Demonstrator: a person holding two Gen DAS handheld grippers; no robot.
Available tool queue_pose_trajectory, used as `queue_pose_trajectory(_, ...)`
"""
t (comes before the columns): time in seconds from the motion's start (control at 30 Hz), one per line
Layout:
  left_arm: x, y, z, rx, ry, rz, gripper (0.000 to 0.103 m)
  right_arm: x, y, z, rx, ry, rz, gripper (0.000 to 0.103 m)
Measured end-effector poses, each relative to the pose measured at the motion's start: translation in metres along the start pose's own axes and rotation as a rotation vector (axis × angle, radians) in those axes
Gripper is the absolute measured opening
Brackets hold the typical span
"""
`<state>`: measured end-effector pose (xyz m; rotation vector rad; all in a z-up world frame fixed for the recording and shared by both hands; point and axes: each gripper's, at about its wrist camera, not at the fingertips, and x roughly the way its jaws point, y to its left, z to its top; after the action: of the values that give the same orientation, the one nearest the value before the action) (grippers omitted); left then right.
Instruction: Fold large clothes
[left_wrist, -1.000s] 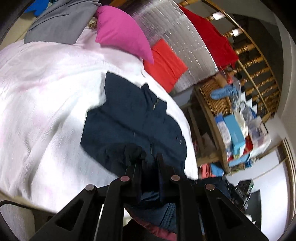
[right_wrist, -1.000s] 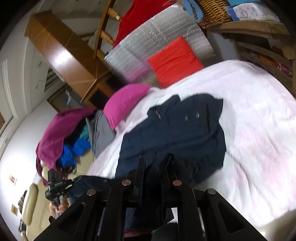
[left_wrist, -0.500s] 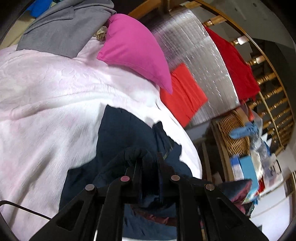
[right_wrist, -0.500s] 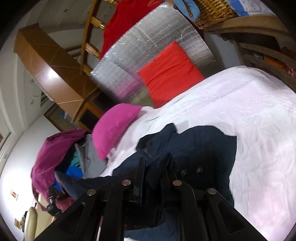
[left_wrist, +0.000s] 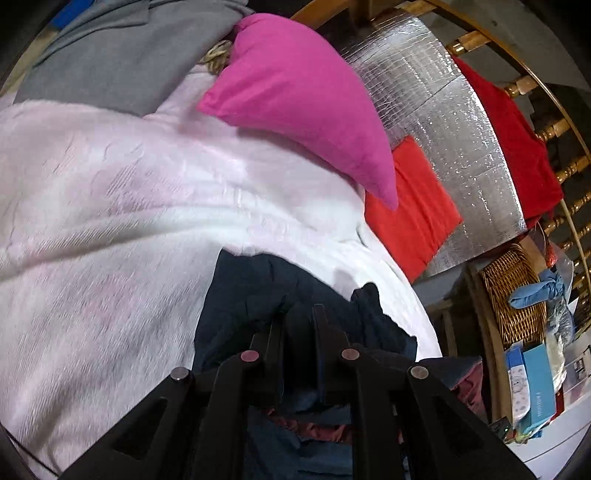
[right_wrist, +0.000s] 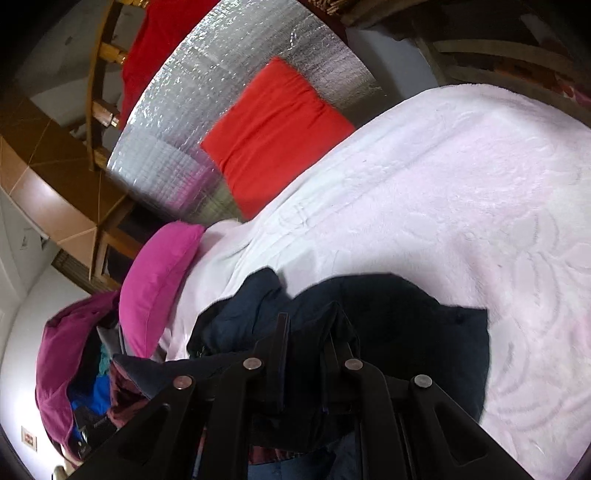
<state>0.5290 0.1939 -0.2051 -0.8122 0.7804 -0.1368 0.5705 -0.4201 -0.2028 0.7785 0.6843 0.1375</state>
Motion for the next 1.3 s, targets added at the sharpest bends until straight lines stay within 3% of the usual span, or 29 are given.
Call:
queue_pose_trajectory(0.1,0.01,0.001,0.002,0.001,0.008,0.02,0.017,0.009,-0.003,0.003,0.021,-0.034,-0.001,0.013)
queue_pose_trajectory(0.2,0.018,0.003,0.0,-0.014,0.027,0.034,0.02,0.019,-0.014,0.002,0.078,0.001,0.0,0.016)
queue_pose_trajectory(0.3,0.015,0.0,0.001,-0.022,0.037,0.029,0.026,0.015,-0.031,0.0,0.159,0.014,0.065,0.028)
queue_pose_trajectory(0.33,0.013,0.0,0.002,-0.024,0.032,0.02,0.028,0.009,-0.034,-0.001,0.175,0.002,0.08,0.039)
queue_pose_trajectory(0.37,0.008,-0.002,0.002,-0.029,0.022,0.002,0.036,0.0,-0.037,-0.001,0.189,-0.029,0.089,0.067)
queue_pose_trajectory(0.43,0.002,-0.006,0.001,-0.031,0.005,-0.02,0.051,-0.025,-0.042,-0.004,0.21,-0.134,0.08,0.089)
queue_pose_trajectory(0.5,-0.013,-0.016,-0.002,-0.011,-0.06,-0.046,0.081,-0.046,-0.043,-0.007,0.187,-0.171,0.086,0.089)
queue_pose_trajectory(0.57,-0.032,-0.028,-0.005,0.038,-0.179,-0.022,0.087,-0.057,-0.039,-0.01,0.139,-0.145,0.069,0.089)
queue_pose_trajectory(0.63,-0.044,-0.036,-0.007,0.091,-0.22,-0.029,0.091,-0.068,-0.03,-0.016,0.065,-0.125,0.03,0.089)
queue_pose_trajectory(0.73,-0.042,-0.036,-0.008,0.1,-0.167,0.027,0.092,-0.078,-0.017,-0.028,-0.039,-0.089,-0.041,0.089)
queue_pose_trajectory(0.93,-0.022,0.02,-0.003,-0.054,0.018,0.253,0.092,-0.068,-0.01,-0.055,-0.136,0.026,-0.156,0.087)
queue_pose_trajectory(1.0,-0.02,0.035,-0.003,-0.09,0.059,0.298,0.092,-0.059,-0.01,-0.063,-0.137,0.065,-0.171,0.079)
queue_pose_trajectory(1.07,-0.016,0.047,-0.003,-0.111,0.108,0.317,0.092,-0.053,-0.01,-0.069,-0.171,0.081,-0.23,0.056)
queue_pose_trajectory(1.1,-0.014,0.048,-0.004,-0.099,0.136,0.319,0.092,-0.05,-0.007,-0.072,-0.194,0.086,-0.261,0.052)
queue_pose_trajectory(1.17,-0.007,0.042,-0.007,-0.042,0.175,0.303,0.092,-0.047,-0.001,-0.074,-0.224,0.077,-0.287,0.032)
queue_pose_trajectory(1.23,-0.003,0.034,-0.011,0.024,0.195,0.302,0.09,-0.051,0.009,-0.075,-0.275,0.052,-0.334,0.02)
queue_pose_trajectory(1.3,0.002,0.023,-0.016,0.083,0.204,0.285,0.07,-0.057,0.021,-0.078,-0.326,0.014,-0.368,0.014)
